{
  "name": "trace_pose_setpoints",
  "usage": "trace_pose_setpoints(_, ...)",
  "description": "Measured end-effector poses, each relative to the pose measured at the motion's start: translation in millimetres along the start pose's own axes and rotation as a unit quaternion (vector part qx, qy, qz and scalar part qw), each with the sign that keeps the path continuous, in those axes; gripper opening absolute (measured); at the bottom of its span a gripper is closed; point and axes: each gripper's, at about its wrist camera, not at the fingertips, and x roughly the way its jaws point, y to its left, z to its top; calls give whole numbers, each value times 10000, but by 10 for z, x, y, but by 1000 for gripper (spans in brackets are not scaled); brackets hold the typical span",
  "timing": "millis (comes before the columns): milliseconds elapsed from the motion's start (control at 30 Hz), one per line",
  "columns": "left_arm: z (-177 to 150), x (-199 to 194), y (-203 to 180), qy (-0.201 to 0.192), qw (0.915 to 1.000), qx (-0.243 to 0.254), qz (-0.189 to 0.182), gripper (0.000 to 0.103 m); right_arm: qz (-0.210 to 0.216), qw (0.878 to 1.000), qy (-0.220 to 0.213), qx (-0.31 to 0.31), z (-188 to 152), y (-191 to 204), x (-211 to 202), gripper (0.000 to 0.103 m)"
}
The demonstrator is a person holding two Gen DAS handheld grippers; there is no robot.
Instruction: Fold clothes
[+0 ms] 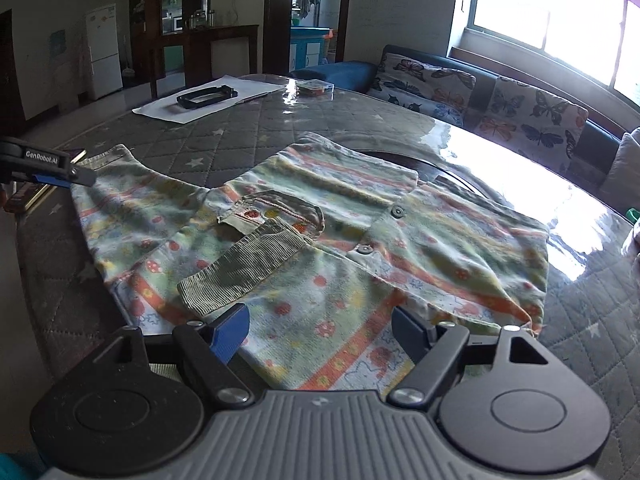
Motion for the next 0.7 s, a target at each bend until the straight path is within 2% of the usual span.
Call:
trace_pose_setpoints(133,85,79,191,-152,9991,-258,311,44,29,10000,10,-44,6,34,4,80)
trace_pose_setpoints(433,180,261,401,-19,9973,-663,309,42,50,9999,-36,-157,25,83,-21,80)
trace_pose_setpoints(500,171,272,401,-31,9972,-658,339,35,53,9998,-41,-171,24,90,-28,80)
trace_pose_setpoints(567,172,285,409,-36,9971,-663,366,20,46,9998,-46,-181,23,93,-32,80)
trace_pose_setpoints(667,176,293,451,-34,9968,-759,266,8,56,9998,-67,-192,28,104,-43,80)
trace_pose_setpoints(700,176,279,467,-38,9966,-808,179,7,59,9998,-73,-193,29,107,-47,80)
